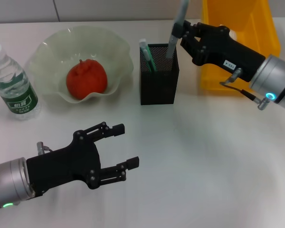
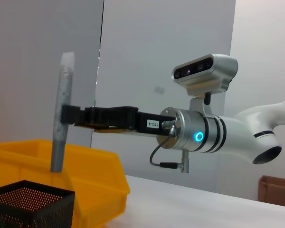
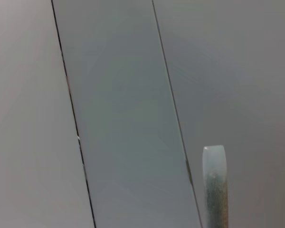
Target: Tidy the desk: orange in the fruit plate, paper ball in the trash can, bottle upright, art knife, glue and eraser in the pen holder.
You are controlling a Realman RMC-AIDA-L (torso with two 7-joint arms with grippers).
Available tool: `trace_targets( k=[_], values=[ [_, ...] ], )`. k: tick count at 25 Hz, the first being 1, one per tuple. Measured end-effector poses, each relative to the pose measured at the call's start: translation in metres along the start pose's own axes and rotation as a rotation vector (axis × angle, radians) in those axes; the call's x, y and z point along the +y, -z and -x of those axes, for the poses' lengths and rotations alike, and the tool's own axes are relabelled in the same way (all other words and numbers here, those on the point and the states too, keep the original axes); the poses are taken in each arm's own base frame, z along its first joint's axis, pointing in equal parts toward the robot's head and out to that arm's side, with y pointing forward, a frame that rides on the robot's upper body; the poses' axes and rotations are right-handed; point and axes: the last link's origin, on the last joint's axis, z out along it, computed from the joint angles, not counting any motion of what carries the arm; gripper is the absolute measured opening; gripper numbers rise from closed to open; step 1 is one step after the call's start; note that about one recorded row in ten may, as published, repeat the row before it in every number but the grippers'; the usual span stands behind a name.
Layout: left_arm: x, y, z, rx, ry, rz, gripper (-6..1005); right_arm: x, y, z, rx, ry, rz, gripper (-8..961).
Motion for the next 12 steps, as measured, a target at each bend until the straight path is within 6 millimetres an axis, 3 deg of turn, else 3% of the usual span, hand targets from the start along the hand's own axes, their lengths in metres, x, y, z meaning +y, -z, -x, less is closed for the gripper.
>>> trace_targets(
  k=[11,12],
  values=[
    [0.0014,-0.0004,0.0013,0.001,0.010,0.002,802,-0.0041,-0.0020,-0.0066,0.035,-0.010,-0.034,147],
    [0.0015,-0.0005,0.0011,0.002,0.009,0.003,802,-0.0041,-0.0019,-0.0067,0.035,-0.012,-0.034,191]
  ],
)
